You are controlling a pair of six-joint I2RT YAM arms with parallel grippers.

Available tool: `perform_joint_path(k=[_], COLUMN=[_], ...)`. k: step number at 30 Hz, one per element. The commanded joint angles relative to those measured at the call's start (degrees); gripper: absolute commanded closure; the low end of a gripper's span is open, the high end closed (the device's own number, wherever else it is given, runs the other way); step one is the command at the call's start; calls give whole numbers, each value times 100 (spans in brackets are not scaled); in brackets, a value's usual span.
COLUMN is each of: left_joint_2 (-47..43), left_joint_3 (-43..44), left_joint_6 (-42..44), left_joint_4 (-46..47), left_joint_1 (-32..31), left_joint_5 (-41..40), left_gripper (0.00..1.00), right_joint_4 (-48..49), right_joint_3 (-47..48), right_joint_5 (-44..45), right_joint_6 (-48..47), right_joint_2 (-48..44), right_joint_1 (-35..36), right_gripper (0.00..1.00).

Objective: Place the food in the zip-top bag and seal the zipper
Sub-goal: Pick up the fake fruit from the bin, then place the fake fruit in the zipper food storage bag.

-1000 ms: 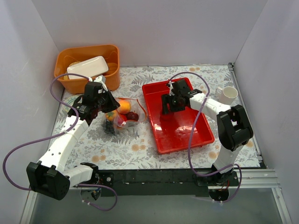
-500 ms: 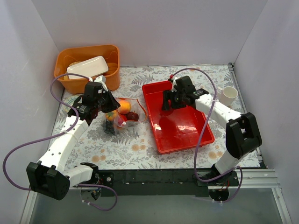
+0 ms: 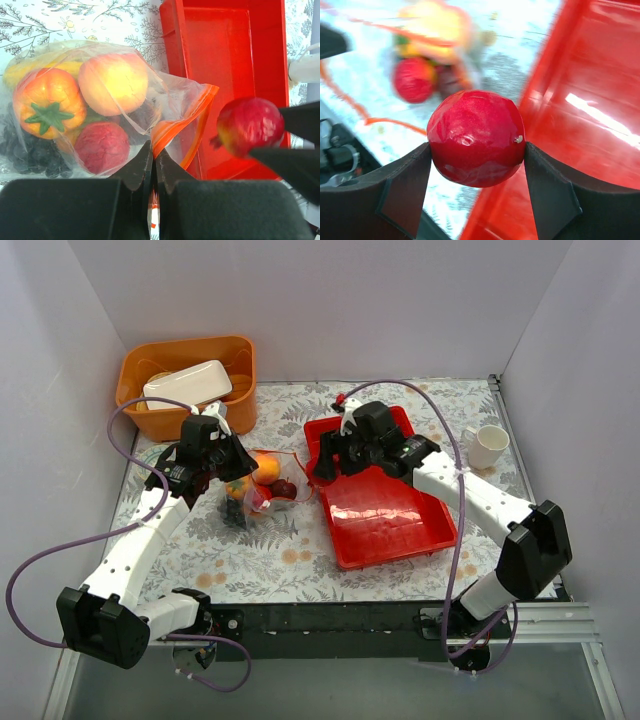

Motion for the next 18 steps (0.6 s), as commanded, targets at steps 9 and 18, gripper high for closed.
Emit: perform_joint_path(k=[9, 18], left_joint_2=[-78, -201], left_joint_3=[10, -26], left_joint_6=[35, -1], left_joint_4=[81, 46], left_joint_1=[10, 10], left_joint_5=[176, 185], left_gripper=[100, 100], right_joint_4=[728, 606], right_joint_3=[528, 1493], right_joint_5=[328, 311], right_joint_6=[343, 177], right_joint_2=[269, 1323], right_joint_1=[940, 1186], right_gripper=[48, 48])
